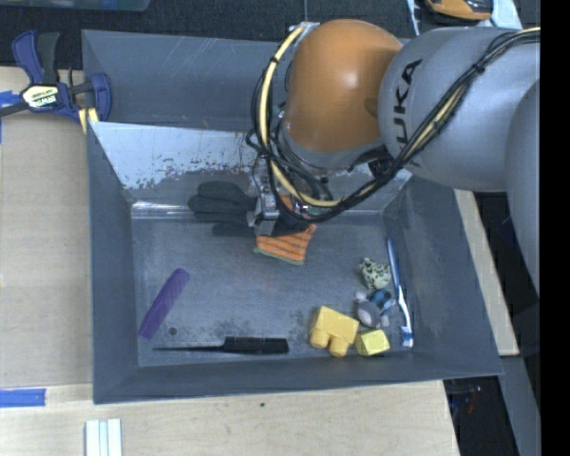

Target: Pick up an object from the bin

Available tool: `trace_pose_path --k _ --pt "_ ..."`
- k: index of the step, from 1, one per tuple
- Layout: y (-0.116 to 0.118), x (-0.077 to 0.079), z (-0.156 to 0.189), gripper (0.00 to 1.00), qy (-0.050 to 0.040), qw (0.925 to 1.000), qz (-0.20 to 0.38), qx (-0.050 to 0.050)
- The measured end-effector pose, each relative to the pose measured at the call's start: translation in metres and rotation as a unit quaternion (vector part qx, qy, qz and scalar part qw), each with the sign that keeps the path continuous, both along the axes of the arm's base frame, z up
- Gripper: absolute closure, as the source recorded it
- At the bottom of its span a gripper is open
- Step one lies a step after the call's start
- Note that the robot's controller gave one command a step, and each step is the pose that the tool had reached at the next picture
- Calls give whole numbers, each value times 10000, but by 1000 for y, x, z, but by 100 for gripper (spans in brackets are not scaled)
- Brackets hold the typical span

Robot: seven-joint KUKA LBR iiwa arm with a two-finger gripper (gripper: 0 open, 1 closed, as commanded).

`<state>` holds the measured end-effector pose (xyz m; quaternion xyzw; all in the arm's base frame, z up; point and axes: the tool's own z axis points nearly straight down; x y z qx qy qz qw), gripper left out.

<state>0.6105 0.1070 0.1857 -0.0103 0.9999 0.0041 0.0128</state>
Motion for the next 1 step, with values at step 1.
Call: trace_pose_path --k 1 --pt "0 1 6 100 -26 10000 -8 5"
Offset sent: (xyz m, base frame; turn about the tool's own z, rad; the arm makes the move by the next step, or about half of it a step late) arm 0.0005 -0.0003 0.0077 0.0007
